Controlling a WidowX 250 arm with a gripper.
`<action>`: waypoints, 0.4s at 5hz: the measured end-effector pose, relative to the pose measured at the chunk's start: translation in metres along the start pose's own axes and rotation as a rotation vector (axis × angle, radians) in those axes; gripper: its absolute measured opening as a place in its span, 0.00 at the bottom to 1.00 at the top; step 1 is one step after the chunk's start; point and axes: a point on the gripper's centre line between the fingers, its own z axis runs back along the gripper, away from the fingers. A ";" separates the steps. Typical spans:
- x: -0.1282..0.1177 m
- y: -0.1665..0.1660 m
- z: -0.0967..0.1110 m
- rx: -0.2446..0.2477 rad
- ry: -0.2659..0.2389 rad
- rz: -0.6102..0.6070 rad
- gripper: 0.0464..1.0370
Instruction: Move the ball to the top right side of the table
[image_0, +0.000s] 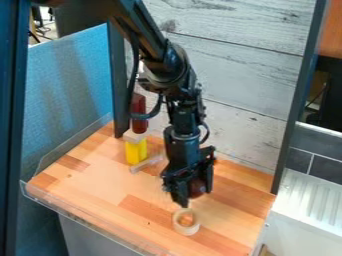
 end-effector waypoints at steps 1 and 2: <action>-0.004 -0.026 -0.007 -0.002 -0.039 -0.023 0.73; -0.008 -0.045 -0.021 0.024 -0.057 -0.016 0.73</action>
